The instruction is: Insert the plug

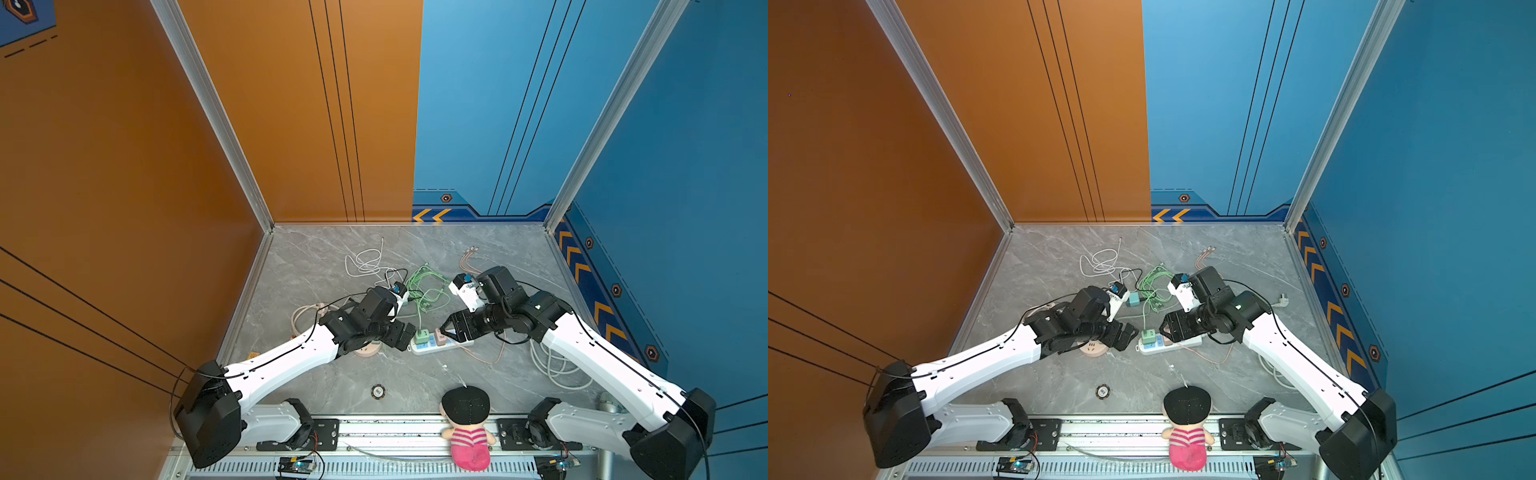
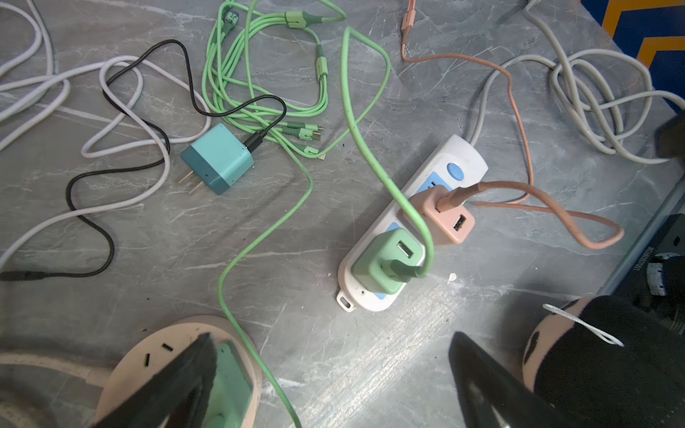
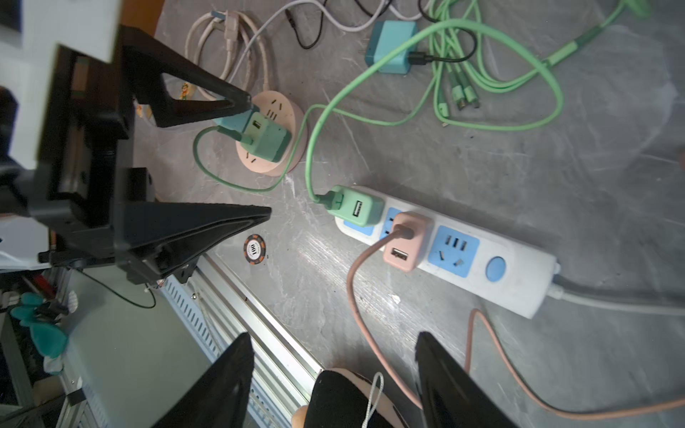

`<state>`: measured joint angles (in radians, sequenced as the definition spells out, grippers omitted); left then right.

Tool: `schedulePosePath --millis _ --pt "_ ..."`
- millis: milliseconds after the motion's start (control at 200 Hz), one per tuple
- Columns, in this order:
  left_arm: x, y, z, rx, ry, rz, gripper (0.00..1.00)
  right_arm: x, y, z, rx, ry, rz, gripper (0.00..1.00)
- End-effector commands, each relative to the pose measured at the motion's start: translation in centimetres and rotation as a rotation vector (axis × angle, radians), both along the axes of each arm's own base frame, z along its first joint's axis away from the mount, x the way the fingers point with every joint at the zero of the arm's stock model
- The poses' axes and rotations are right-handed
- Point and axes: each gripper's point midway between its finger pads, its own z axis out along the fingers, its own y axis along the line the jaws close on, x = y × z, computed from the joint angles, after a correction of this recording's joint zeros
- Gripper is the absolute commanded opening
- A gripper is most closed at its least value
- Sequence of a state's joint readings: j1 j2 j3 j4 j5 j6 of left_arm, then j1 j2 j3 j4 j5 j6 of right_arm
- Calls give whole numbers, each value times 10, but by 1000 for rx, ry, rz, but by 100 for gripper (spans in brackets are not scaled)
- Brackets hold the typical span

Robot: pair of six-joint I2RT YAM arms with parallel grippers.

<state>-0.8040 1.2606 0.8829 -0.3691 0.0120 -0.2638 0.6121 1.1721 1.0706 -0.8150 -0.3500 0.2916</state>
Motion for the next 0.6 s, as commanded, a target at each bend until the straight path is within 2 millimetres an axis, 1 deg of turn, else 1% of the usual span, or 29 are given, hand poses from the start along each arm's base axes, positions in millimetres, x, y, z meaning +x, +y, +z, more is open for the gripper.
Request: schedulePosePath --millis 0,80,170,190,250,335,410,596 --pt "3 3 4 13 15 18 98 6 -18 -14 -122 -17 -72 76" --pt "3 3 2 23 17 19 98 4 -11 -15 -136 -20 -36 76" --pt "4 4 1 34 17 21 98 1 -1 -20 -158 -18 9 80" --pt "5 4 0 38 18 21 98 -6 7 -21 -162 -19 46 81" --pt "6 4 -3 47 24 24 98 -10 13 -28 -189 -12 82 81" --pt "6 3 -6 55 33 21 98 -8 13 -40 -248 -14 89 82" --pt "7 2 -8 58 40 19 98 -1 9 -49 -297 -15 65 82" --pt "9 4 -10 74 43 24 98 18 0 -53 -367 -52 12 76"
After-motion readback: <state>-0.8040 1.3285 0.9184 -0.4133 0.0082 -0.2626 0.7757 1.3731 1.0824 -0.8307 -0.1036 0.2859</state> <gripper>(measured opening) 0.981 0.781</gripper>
